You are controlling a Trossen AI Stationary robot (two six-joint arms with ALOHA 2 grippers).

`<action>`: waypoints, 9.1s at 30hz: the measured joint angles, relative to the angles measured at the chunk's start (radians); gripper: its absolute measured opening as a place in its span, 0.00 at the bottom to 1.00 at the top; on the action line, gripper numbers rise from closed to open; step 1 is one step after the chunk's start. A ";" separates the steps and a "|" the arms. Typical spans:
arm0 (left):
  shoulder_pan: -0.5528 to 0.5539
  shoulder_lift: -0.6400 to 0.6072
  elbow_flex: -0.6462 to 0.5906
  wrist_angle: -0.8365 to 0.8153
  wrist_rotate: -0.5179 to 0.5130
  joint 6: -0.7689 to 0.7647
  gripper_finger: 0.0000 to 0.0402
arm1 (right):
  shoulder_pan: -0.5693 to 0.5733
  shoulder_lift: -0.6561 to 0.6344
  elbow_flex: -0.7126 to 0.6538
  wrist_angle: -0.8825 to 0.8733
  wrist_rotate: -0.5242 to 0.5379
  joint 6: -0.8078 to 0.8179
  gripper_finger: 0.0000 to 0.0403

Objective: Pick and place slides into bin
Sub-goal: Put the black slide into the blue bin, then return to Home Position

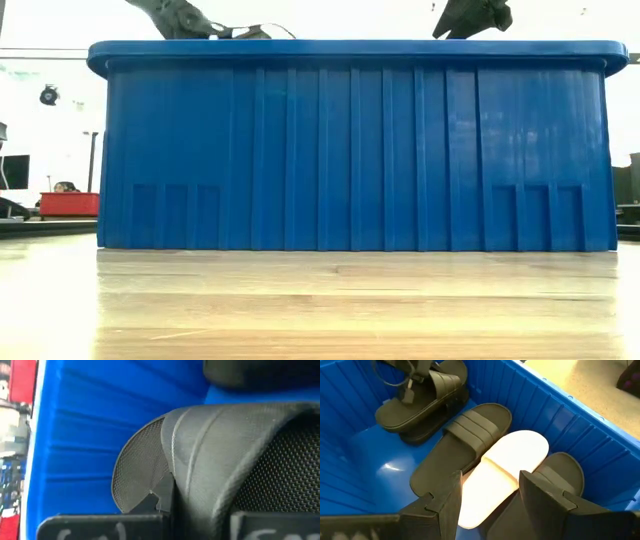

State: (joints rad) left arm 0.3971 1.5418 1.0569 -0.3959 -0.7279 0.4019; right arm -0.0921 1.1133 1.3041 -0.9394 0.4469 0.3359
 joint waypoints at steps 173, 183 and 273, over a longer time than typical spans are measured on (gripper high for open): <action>-0.471 -1.492 -1.005 0.618 0.514 -0.475 0.00 | 0.225 -1.101 -1.295 1.358 -0.113 -0.260 0.02; -0.472 -1.490 -1.013 0.566 0.575 -0.477 0.00 | 0.224 -1.110 -1.285 1.234 -0.129 -0.217 0.02; -0.471 -1.486 -1.016 0.571 0.585 -0.473 0.00 | 0.225 -1.098 -1.200 1.205 -0.211 -0.362 0.02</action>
State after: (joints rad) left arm -0.0742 0.0563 0.0406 0.1753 -0.1425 -0.0715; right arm 0.1329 0.0158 0.1043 0.2657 0.2363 -0.0265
